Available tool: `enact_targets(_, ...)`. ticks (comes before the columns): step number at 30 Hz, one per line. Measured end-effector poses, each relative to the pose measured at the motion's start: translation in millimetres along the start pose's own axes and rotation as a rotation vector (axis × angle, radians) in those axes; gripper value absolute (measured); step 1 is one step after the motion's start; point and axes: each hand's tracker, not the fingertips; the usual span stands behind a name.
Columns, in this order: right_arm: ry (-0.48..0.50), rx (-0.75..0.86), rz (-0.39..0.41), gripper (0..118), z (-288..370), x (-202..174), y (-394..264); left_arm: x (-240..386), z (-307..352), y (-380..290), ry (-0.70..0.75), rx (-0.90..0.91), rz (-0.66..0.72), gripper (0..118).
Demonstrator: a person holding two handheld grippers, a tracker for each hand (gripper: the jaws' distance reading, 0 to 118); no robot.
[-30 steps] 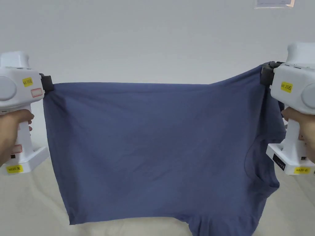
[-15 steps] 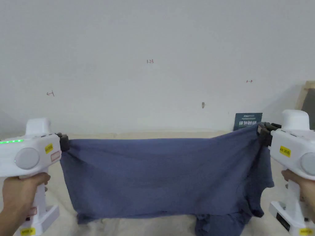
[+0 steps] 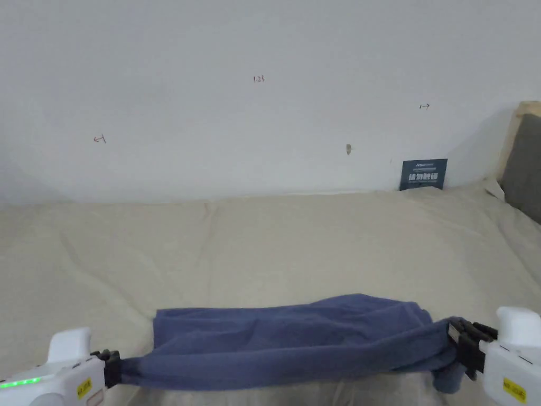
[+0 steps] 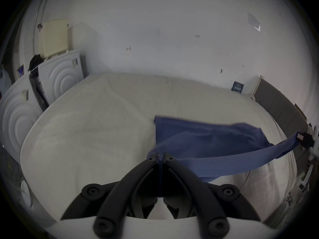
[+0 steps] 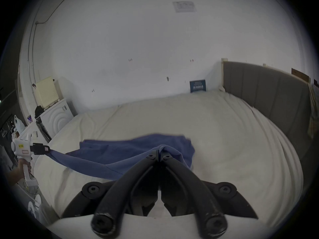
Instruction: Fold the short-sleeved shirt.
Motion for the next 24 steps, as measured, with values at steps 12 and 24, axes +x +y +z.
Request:
enact_targets(12, -0.026, -0.189, -0.094, 0, 99.4, 7.7, -133.5, -27.1, 65.2, -147.8, 0.042, -0.176, -0.012, 3)
enact_targets(24, -0.193, -0.507, -0.139, 1, 64.8, 11.4, -202.7, -32.2, 45.1, -198.3, 0.087, -0.342, 0.051, 3)
